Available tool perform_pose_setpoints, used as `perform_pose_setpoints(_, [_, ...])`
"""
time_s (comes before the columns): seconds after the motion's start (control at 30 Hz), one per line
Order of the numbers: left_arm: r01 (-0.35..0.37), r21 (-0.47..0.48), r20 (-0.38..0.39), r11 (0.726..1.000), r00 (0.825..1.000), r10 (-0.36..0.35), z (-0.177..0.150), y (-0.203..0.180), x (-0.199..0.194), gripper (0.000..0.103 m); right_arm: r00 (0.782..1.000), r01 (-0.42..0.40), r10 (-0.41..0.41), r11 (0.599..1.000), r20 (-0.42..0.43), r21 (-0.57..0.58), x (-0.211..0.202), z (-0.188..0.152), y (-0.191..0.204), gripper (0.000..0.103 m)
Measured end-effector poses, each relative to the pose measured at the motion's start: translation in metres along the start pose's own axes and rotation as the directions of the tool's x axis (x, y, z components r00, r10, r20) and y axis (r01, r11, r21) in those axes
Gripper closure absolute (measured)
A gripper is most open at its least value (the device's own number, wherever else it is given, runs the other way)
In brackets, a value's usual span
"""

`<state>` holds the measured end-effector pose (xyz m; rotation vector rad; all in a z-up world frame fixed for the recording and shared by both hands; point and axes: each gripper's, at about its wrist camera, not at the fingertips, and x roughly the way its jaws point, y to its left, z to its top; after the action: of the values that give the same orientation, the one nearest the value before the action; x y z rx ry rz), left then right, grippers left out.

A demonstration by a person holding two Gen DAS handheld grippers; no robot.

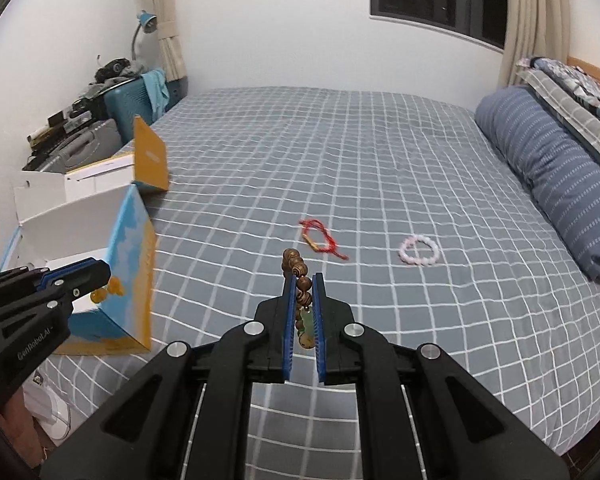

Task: Organize jewelry
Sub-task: 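Carry the amber strand and wooden bead bracelet over the white box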

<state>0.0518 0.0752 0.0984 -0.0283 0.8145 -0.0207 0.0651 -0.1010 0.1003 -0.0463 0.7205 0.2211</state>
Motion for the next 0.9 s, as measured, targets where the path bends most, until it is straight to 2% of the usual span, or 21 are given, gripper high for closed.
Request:
perform_pose_setpoints(0.2, [-0.034,-0.038,0.009,0.999,0.999,0.034,-0.001,0.031,-0.016,0.094,0.999,-0.041,0.041,0.999,0.002,-0.033,0.004,0.009,0.040,0.096])
perform_pose_setpoints(0.57, [-0.109,-0.146,0.021,0.983,0.993,0.113,-0.008,0.111,-0.032,0.094,0.991,-0.135,0.136,0.987,0.012,-0.092,0.023,0.021,0.125,0.096])
perform_pose_setpoints(0.9, [-0.218,-0.242,0.003,0.946,0.974,0.225,-0.028,0.181,-0.040,0.094,0.971,-0.236,0.239,0.961,0.004,-0.142,0.034,0.023,0.200,0.096])
